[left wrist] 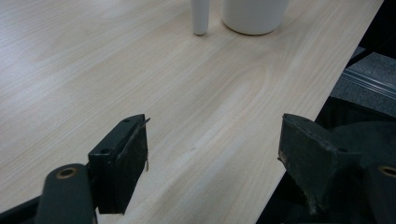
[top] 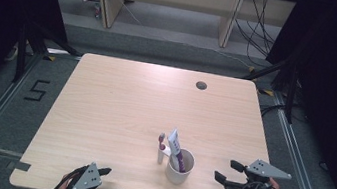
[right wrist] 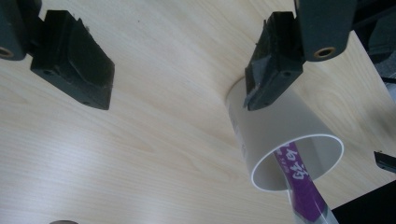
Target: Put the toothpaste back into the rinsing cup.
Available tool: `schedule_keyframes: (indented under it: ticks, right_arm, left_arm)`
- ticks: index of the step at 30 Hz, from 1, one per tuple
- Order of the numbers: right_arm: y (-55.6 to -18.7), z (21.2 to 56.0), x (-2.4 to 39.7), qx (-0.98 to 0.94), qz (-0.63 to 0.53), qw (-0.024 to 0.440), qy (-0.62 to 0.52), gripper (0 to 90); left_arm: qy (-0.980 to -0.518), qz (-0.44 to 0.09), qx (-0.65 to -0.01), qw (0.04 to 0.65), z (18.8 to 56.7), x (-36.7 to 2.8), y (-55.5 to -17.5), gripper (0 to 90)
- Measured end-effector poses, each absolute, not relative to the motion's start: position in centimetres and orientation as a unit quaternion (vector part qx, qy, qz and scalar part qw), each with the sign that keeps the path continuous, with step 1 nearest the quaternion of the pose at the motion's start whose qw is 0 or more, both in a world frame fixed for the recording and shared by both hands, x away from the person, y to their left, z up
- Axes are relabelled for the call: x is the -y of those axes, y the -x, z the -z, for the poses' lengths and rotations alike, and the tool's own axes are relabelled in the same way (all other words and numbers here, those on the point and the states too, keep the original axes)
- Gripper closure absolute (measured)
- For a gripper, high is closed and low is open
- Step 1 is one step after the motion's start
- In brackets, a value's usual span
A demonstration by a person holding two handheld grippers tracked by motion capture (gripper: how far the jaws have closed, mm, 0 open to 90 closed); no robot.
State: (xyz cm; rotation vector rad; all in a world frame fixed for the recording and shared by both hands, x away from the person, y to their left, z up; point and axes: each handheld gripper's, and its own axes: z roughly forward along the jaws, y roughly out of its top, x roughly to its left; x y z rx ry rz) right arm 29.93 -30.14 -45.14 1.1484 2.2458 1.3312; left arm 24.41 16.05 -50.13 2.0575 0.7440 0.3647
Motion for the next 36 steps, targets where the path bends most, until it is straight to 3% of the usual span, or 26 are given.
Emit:
schedule_keyframes:
  ticks: [16,17,22,23,26,27,29,36]
  right_arm:
    - [-27.3,46.0,31.0,-0.775,-0.445,0.126,-0.430,21.6]
    - [-27.6,46.2,31.2,-0.780,-0.450,0.149,-0.408,21.3]
    - [-27.0,46.6,31.3,-0.787,-0.439,0.154,-0.406,19.4]
    - [-26.7,46.6,31.1,-0.783,-0.439,0.135,-0.420,19.3]
    - [-26.6,46.9,31.2,-0.786,-0.438,0.147,-0.411,18.8]
    - [-26.2,46.8,31.1,-0.786,-0.433,0.130,-0.422,18.6]
    - [-26.3,46.9,31.3,-0.789,-0.437,0.150,-0.405,18.0]
    - [-25.4,47.1,31.2,-0.785,-0.437,0.129,-0.421,17.4]
  left_arm:
    - [-0.830,-0.151,-0.301,0.445,50.2,-16.2,-24.4,23.6]
    - [-0.830,-0.151,-0.302,0.445,50.2,-16.1,-24.4,23.6]
    - [-0.827,-0.150,-0.305,0.448,50.2,-16.1,-24.4,22.8]
    - [-0.827,-0.147,-0.305,0.448,50.2,-16.1,-24.4,22.7]
    - [-0.829,-0.151,-0.302,0.445,50.2,-16.1,-24.4,22.5]
    - [-0.827,-0.149,-0.303,0.449,50.3,-16.1,-24.4,22.4]
    - [-0.827,-0.150,-0.303,0.449,50.3,-16.1,-24.4,22.0]
    - [-0.826,-0.152,-0.307,0.448,50.3,-16.1,-24.4,20.3]
